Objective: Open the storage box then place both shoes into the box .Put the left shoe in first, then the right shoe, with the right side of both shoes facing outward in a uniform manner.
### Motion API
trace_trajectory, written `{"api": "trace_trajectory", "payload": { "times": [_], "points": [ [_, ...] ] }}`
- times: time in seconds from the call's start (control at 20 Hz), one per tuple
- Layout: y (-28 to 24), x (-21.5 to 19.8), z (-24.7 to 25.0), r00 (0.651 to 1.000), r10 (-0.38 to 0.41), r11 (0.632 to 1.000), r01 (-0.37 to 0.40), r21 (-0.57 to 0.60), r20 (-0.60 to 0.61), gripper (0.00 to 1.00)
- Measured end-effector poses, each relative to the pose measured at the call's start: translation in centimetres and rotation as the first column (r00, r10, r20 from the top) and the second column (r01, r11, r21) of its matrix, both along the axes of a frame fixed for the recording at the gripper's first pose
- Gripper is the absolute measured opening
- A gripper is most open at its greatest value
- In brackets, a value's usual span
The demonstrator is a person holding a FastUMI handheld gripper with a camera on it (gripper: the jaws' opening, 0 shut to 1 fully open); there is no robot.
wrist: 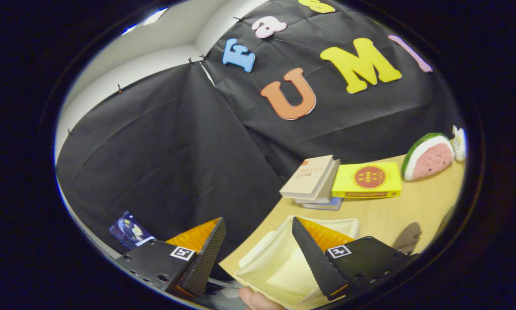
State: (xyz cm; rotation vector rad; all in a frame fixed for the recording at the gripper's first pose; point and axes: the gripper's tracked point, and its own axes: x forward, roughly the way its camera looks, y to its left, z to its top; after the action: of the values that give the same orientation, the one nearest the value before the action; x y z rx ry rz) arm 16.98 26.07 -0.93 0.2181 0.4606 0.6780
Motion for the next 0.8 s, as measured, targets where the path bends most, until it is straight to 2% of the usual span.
{"api": "trace_trajectory", "payload": {
  "times": [0.15,0.25,0.45,0.65,0.8],
  "points": [
    [-5.7,0.7,-2.0,0.995,-0.077,0.990,0.085,-0.116,0.070,0.95],
    [-9.9,1.2,-4.1,0.984,-0.134,0.969,0.155,-0.192,0.118,0.95],
    [-16.9,2.1,-9.5,0.957,-0.257,0.897,0.288,-0.335,0.135,0.95],
    [-19.8,1.2,-13.3,0.951,-0.308,0.895,0.303,-0.328,0.037,0.95],
    [-23.2,1.7,-16.6,0.927,-0.374,0.848,0.348,-0.399,0.013,0.95]
  ]
}}
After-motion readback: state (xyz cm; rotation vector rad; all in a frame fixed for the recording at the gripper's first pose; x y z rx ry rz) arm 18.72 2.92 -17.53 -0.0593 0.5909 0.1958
